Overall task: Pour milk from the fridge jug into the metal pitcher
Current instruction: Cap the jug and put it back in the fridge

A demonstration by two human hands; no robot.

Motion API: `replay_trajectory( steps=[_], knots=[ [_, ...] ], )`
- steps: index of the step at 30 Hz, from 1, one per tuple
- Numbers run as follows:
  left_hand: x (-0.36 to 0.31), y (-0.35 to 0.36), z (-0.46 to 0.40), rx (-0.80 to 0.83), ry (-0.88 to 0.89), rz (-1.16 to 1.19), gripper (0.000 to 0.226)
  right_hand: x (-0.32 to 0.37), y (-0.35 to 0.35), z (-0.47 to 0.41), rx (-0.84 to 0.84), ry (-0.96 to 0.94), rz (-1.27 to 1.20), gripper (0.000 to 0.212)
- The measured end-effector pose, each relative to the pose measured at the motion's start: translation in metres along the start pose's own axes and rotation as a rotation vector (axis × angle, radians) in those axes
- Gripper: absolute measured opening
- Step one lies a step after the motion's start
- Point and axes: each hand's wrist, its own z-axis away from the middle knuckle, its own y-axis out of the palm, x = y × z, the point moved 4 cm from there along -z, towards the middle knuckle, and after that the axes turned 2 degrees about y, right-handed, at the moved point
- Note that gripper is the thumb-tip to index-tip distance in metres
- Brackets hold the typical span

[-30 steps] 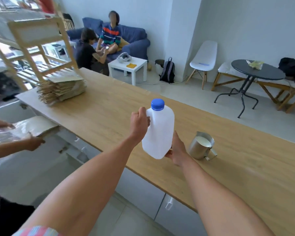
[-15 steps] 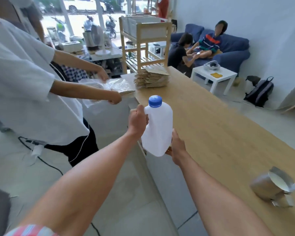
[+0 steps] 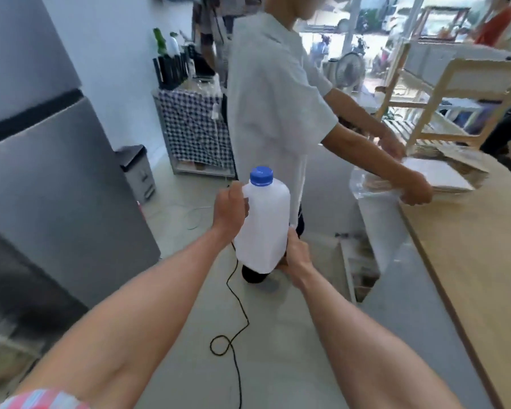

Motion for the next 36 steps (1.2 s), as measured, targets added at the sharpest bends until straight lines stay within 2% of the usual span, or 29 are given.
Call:
replay_trajectory(
  steps=[4,9,12,16,24,29,33,36],
  knots=[
    [-0.003,-0.103,-0.026,-0.142,0.012,-0.058,0.031,-0.001,0.110,0.006,0.164,0.002,0.077,0.044],
    [-0.008,-0.216,-0.046,-0.304,0.013,-0.057,0.043,-0.012,0.231,0.007,0.314,0.019,0.153,0.047],
    [-0.013,-0.272,-0.050,-0.404,0.019,-0.067,0.045,-0.015,0.288,0.017,0.388,0.043,0.188,0.042],
    [-0.011,-0.333,-0.053,-0.530,0.004,-0.081,0.038,-0.023,0.352,0.021,0.462,0.060,0.260,0.047],
    [-0.007,-0.426,-0.057,-0.734,-0.007,-0.108,0.048,-0.032,0.470,0.019,0.685,0.049,0.466,0.060],
    [-0.017,-0.467,-0.058,-0.954,-0.003,-0.040,0.061,-0.023,0.534,0.023,0.825,0.041,0.577,0.054],
    [-0.027,-0.487,-0.066,-1.091,0.003,-0.019,0.042,-0.015,0.574,0.024,0.936,0.029,0.624,0.051],
    [-0.031,-0.494,-0.071,-1.172,-0.004,-0.036,0.040,-0.013,0.596,0.021,1.012,0.029,0.648,0.052]
  ],
)
